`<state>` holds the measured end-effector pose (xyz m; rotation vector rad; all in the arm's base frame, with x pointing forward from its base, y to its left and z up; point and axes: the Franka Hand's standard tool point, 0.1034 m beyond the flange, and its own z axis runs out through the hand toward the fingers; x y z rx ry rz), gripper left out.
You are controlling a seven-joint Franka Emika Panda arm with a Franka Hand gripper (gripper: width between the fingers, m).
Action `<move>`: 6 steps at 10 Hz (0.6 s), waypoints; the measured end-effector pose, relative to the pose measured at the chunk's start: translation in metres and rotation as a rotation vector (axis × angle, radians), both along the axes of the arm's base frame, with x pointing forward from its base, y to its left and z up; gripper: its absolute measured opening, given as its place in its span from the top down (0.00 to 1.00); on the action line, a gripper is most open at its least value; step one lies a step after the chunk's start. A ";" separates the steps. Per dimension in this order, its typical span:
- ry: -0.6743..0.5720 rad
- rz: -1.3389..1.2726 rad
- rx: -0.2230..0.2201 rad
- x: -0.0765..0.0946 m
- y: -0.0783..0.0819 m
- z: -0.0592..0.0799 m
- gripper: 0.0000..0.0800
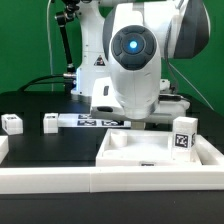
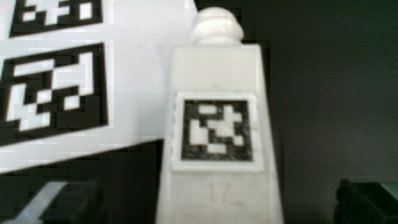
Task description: Assemble square table
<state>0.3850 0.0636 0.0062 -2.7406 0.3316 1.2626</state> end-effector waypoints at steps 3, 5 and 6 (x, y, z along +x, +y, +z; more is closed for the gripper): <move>0.003 -0.006 -0.007 -0.005 -0.001 -0.003 0.19; 0.003 -0.005 -0.008 -0.005 0.000 -0.003 0.19; 0.001 -0.005 -0.007 -0.004 0.000 -0.003 0.35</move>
Offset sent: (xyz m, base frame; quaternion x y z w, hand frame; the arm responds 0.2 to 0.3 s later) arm -0.0073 0.0041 -0.0042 -0.0021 0.0078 0.0098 0.9999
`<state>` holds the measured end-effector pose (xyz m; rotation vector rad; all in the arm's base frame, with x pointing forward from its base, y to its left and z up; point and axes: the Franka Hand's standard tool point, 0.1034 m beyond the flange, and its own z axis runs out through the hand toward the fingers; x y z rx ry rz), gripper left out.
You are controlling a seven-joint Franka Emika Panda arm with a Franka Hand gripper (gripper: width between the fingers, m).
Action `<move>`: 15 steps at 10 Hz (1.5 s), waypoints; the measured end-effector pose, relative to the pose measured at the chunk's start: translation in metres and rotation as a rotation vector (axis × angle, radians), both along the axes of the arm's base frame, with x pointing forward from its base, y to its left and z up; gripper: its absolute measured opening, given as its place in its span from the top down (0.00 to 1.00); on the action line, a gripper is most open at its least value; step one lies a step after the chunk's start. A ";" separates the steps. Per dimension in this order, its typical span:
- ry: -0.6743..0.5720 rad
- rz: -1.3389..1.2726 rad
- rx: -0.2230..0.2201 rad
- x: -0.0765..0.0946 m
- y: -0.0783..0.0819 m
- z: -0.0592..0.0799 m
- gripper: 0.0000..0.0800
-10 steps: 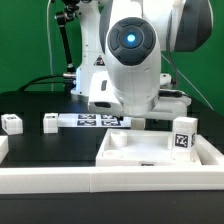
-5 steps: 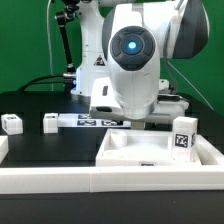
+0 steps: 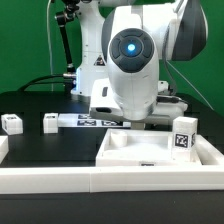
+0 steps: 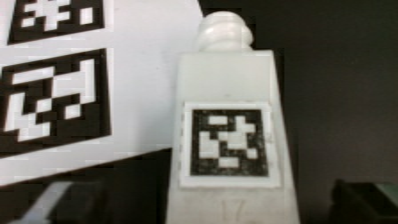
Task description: Assemble square table
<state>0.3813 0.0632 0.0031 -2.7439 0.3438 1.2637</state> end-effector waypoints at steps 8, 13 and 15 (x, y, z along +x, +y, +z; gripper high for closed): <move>0.000 -0.011 0.003 0.006 -0.007 0.007 0.64; -0.030 -0.051 0.015 0.049 -0.035 0.066 0.64; -0.092 -0.051 0.001 0.057 -0.035 0.061 0.64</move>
Offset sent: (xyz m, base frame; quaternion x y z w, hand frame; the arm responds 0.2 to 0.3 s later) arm 0.0020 0.0010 0.0000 0.0058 -0.0005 0.0011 1.0000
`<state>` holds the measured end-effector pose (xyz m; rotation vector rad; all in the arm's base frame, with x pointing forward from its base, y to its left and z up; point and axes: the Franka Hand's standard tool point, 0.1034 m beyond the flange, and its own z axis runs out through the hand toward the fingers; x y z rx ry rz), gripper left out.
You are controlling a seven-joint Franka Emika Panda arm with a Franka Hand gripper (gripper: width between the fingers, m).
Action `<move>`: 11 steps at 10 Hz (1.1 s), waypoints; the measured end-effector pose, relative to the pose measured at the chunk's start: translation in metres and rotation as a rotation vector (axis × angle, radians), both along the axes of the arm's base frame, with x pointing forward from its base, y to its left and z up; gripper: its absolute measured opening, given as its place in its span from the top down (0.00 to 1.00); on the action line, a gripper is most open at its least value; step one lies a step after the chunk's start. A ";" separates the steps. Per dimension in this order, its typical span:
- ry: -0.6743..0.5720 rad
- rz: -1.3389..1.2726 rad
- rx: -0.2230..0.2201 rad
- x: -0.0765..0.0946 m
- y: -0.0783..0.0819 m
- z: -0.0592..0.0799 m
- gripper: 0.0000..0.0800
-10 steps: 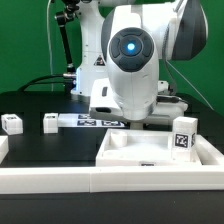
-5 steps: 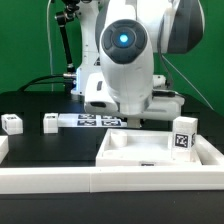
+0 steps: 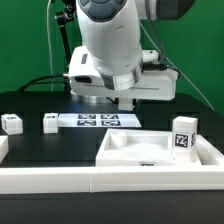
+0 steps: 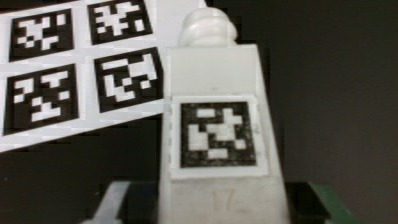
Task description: Assemble square table
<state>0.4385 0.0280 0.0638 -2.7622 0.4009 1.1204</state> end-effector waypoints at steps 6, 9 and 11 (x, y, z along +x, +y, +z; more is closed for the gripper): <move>-0.423 -0.006 -0.067 0.030 -0.019 0.018 0.64; -0.615 0.001 -0.127 0.034 -0.020 0.014 0.64; -0.738 0.009 -0.159 0.041 -0.025 0.021 0.64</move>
Offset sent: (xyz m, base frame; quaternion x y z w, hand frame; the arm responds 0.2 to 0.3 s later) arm 0.0162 -0.0254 0.0293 -0.0160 0.1632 -0.0364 0.9858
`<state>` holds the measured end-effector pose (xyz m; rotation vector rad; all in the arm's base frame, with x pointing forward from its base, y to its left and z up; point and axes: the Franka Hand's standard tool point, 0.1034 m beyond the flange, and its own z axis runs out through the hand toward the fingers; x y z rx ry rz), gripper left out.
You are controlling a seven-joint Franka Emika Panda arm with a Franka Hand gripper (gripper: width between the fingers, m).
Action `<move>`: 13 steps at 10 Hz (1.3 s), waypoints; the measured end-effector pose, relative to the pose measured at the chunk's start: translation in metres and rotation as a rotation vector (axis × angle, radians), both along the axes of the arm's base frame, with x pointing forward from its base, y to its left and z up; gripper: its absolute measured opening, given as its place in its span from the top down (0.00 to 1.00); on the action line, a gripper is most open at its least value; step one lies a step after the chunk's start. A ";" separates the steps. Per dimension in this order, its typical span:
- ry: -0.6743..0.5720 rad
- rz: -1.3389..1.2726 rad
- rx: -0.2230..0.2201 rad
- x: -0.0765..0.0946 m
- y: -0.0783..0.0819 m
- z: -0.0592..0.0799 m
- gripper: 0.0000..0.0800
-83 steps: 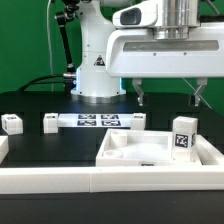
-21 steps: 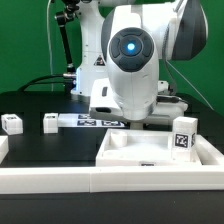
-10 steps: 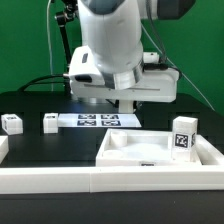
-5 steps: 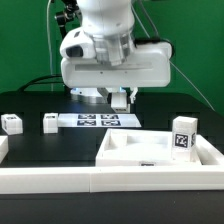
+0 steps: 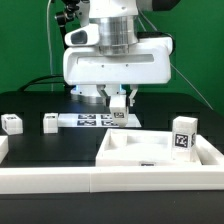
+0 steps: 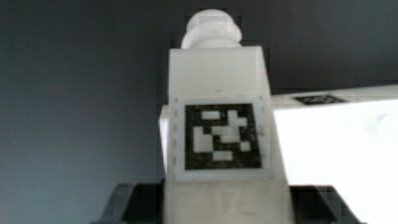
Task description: Assemble square table
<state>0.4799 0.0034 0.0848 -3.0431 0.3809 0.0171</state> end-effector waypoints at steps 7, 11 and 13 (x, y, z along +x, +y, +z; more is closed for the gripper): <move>-0.396 0.002 -0.126 0.031 -0.010 0.024 0.64; -0.389 -0.002 -0.099 0.060 -0.007 0.042 0.64; -0.404 0.002 -0.104 0.064 -0.007 0.043 0.64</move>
Offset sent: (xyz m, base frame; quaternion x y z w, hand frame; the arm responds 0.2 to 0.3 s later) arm 0.0133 -0.0037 0.0221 -0.0012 0.1533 0.0067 0.9882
